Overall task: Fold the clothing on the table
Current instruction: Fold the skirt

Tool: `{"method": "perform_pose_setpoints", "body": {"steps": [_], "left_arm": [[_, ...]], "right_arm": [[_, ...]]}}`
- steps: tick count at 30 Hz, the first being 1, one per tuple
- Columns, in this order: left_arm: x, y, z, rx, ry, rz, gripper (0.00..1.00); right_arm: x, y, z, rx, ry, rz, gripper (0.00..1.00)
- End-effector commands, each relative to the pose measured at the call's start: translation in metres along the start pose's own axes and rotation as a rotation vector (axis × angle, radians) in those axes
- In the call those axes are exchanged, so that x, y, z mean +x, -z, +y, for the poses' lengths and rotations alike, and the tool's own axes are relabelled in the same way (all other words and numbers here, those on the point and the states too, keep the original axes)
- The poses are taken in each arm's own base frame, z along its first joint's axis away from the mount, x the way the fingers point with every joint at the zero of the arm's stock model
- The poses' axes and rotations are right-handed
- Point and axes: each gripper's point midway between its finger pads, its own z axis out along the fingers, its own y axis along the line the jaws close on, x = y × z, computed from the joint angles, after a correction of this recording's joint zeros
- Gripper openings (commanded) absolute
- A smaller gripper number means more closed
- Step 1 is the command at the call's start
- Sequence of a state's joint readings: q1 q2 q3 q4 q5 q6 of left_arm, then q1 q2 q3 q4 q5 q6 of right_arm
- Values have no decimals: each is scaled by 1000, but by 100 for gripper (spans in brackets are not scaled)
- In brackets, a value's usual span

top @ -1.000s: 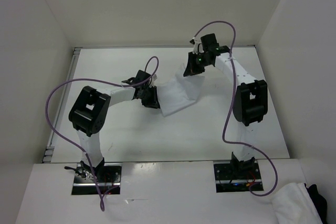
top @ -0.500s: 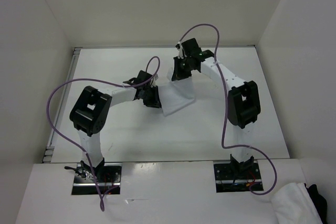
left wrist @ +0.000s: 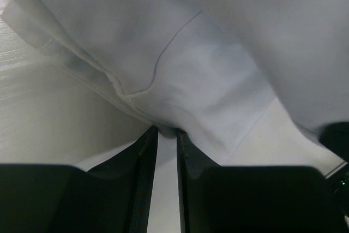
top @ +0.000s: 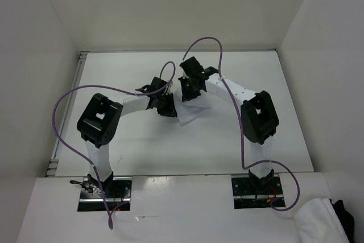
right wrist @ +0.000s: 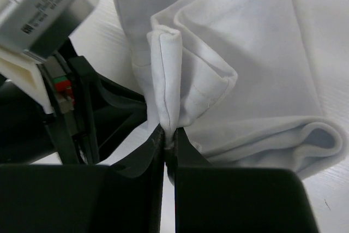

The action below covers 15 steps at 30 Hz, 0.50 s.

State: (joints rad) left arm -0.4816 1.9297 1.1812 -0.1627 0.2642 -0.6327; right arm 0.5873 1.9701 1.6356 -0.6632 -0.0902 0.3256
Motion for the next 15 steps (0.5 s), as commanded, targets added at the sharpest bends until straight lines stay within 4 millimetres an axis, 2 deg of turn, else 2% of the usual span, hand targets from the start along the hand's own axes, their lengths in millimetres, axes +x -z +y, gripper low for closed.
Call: {"method": "perform_pose_setpoints", "body": {"steps": [1, 6, 8, 9, 10, 15], "left_arm": [[-2, -9, 4, -27, -5, -6, 28], [-6, -11, 2, -21, 10, -15, 28], [-8, -11, 1, -16, 8, -23, 28], [-8, -11, 1, -16, 8, -23, 28], [-7, -9, 1, -16, 8, -24, 28], [-3, -8, 2, -16, 17, -23, 28]], "right_arm": [[-18, 15, 1, 48, 25, -114, 0], [-8, 0, 3, 92, 59, -98, 0], [-15, -4, 8, 98, 67, -114, 0], [-17, -8, 4, 122, 67, -117, 0], [-21, -9, 12, 111, 75, -127, 0], [-27, -23, 21, 137, 97, -141, 0]]}}
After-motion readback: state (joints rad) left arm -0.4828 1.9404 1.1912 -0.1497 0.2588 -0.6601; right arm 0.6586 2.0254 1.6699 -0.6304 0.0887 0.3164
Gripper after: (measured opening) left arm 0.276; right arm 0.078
